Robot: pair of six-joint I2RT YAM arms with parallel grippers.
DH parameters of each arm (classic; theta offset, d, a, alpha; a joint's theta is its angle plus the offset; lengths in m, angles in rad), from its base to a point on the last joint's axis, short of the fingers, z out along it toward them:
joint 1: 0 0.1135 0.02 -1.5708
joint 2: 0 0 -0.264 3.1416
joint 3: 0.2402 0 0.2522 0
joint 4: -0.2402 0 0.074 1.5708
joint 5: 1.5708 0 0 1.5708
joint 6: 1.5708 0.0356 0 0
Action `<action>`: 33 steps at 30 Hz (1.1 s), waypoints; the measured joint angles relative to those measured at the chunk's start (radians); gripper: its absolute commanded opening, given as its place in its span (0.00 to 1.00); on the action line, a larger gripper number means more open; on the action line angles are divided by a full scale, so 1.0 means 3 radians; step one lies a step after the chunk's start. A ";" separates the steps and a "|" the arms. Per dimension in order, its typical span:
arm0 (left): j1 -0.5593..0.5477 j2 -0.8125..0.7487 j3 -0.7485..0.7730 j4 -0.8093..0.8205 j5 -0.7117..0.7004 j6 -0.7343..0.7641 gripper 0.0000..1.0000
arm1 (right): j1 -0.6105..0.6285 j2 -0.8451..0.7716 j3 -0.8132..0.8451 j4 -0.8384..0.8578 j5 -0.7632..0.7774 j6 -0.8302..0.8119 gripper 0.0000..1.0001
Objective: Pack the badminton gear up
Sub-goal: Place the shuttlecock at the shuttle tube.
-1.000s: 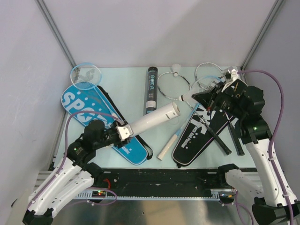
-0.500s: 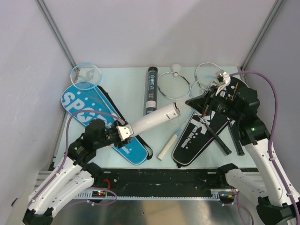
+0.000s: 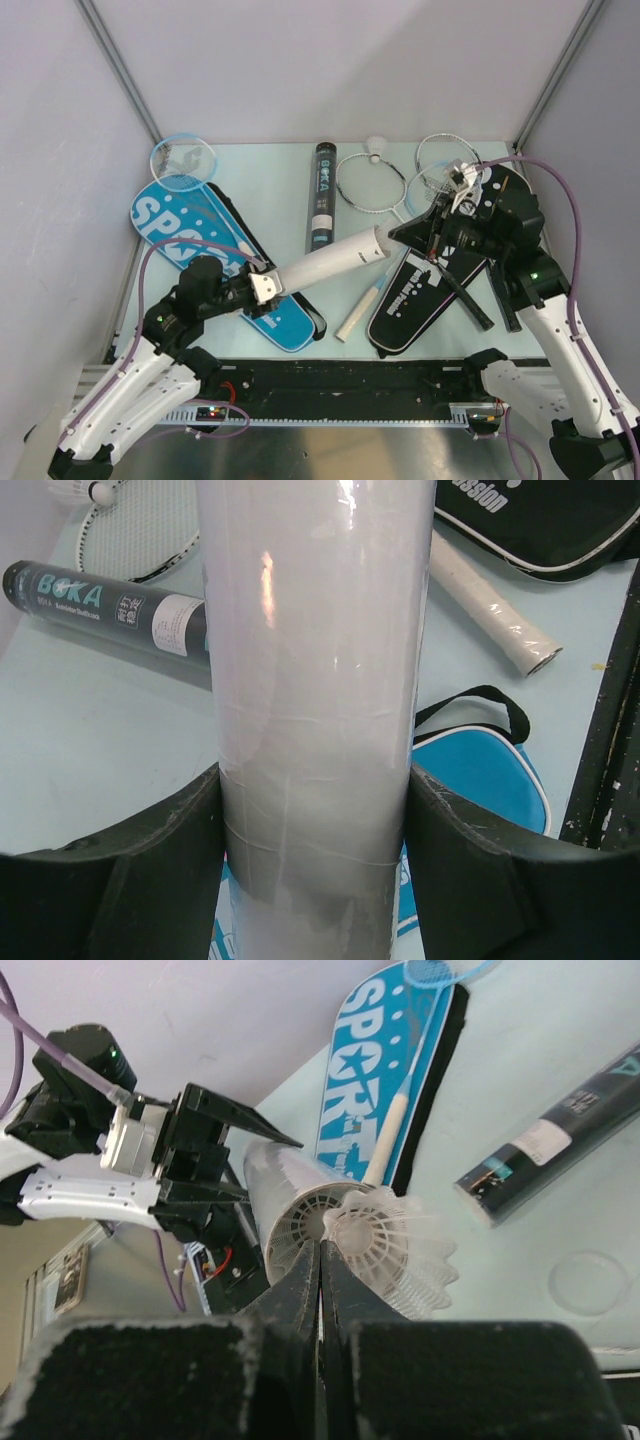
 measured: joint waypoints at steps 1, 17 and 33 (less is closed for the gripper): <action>0.0000 -0.0004 0.0001 -0.0001 0.0018 0.0001 0.27 | 0.0018 0.0006 -0.0031 0.0023 -0.0034 0.0013 0.00; 0.0000 -0.0008 0.0001 -0.0003 0.0117 0.0010 0.25 | 0.0496 0.0278 -0.0327 0.0544 -0.0141 0.0248 0.00; 0.0001 -0.0009 0.0001 0.0037 0.0028 0.0000 0.25 | 0.0223 0.0093 -0.0371 0.0565 -0.0009 0.0253 0.72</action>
